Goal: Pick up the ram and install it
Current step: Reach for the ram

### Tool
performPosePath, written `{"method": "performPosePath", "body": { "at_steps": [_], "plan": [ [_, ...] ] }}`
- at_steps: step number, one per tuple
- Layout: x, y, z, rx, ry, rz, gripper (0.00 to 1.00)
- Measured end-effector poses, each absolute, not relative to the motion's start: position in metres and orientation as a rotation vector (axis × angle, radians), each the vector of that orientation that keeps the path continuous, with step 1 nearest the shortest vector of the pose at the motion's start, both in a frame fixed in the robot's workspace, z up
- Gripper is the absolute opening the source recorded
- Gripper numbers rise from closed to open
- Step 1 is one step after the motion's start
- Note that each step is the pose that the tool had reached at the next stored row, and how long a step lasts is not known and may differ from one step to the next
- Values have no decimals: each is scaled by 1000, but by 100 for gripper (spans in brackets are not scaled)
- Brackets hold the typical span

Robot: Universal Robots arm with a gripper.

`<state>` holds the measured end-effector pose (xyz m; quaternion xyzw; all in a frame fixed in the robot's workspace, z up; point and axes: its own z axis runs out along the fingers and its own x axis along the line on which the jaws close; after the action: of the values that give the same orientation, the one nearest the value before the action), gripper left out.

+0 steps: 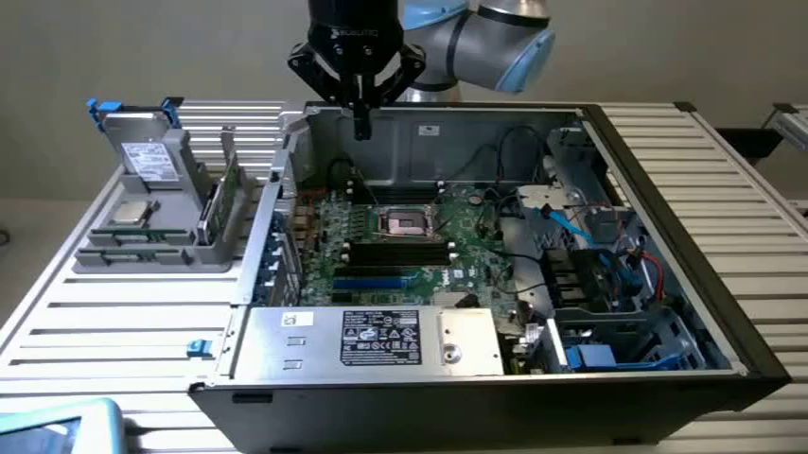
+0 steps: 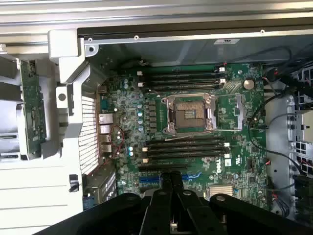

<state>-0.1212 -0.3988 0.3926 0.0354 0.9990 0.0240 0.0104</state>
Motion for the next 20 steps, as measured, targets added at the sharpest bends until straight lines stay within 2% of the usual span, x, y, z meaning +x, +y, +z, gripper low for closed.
{"method": "performPosePath", "body": {
  "at_steps": [15, 20],
  "plan": [
    [-122, -399, 393, 111, 3118, 75, 11],
    [-142, -399, 393, 110, 3118, 75, 11]
  ]
}}
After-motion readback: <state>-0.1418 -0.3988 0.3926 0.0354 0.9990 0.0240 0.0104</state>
